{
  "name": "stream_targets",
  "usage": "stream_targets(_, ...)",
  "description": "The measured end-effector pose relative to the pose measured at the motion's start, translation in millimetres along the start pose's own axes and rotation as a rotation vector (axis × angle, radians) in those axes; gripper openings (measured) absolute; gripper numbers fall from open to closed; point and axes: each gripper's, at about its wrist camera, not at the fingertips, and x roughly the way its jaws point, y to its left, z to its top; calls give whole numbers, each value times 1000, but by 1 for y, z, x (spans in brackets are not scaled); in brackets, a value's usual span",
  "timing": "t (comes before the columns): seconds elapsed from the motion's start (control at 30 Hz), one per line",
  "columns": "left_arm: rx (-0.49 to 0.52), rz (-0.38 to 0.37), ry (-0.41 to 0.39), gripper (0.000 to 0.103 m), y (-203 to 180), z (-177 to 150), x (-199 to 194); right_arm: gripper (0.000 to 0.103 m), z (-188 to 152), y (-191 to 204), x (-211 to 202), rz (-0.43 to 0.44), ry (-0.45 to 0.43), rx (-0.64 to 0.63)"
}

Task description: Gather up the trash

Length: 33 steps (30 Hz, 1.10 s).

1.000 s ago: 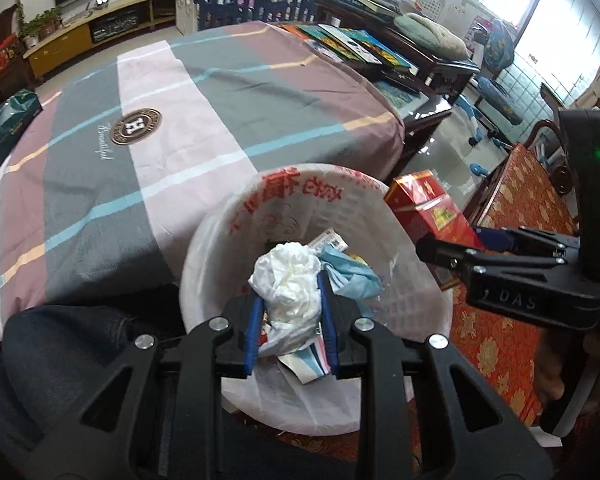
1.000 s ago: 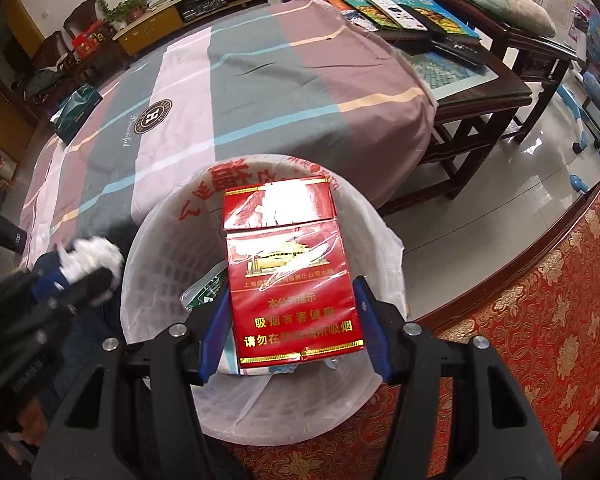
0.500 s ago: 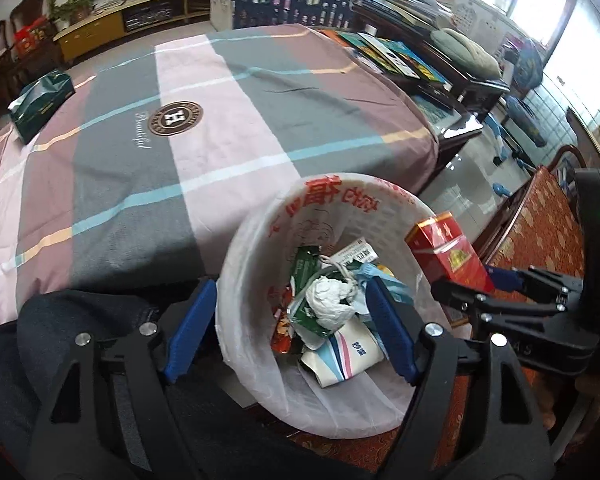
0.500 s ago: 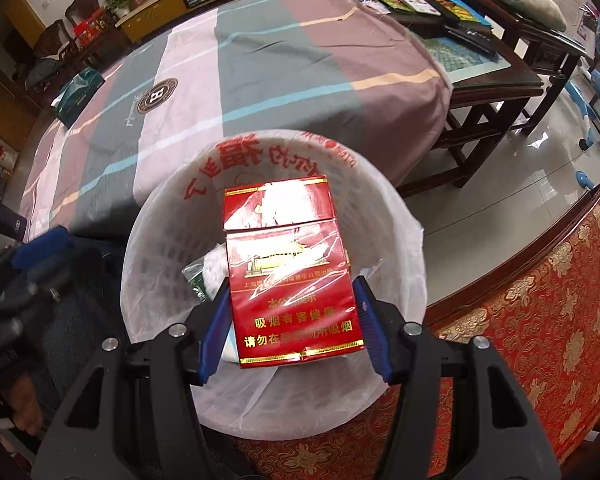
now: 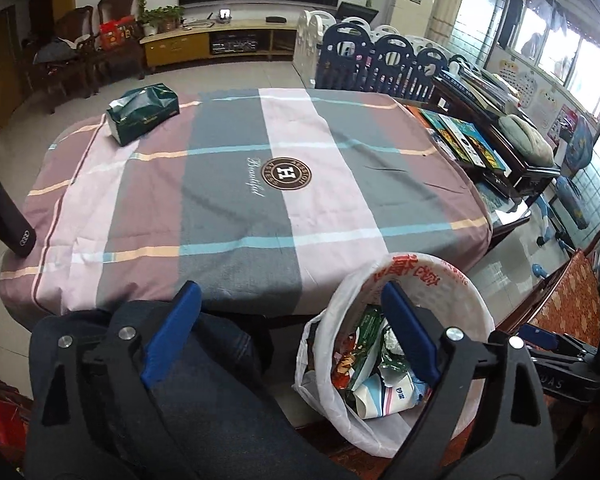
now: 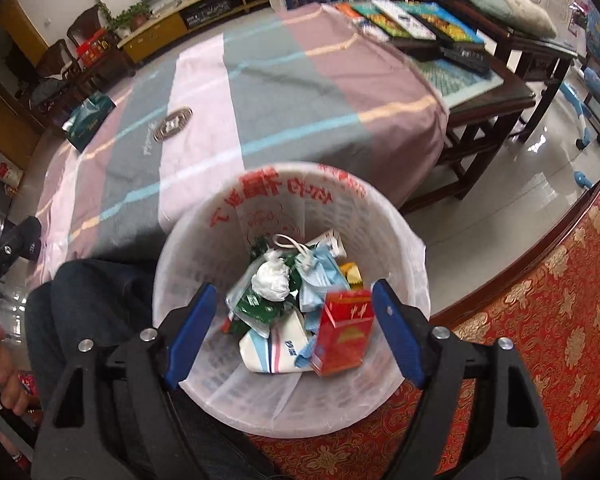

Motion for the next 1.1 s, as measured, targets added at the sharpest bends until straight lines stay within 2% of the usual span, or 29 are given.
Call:
stream_targets(0.2, -15, 38, -66, 97, 11, 4, -35, 98, 7, 33, -53, 25, -193, -72)
stream_targets(0.3, -2, 48, -100, 98, 12, 1, -54, 99, 7, 49, -77, 29, -280, -108)
stream_targets(0.5, -1, 74, -143, 99, 14, -5, -88, 99, 7, 73, -95, 36, -264, -120)
stream_targets(0.57, -2, 76, -160, 99, 14, -4, -99, 99, 6, 75, -103, 43, -294, -113)
stream_targets(0.67, -9, 77, -180, 100, 14, -3, -109, 99, 6, 78, -116, -5, -346, -117)
stream_targets(0.8, -17, 74, -183, 100, 16, -3, -113, 99, 5, 79, -122, -43, -369, -127)
stream_targets(1.1, -23, 78, -177, 100, 17, -3, -110, 99, 4, 76, -108, -50, -318, -126)
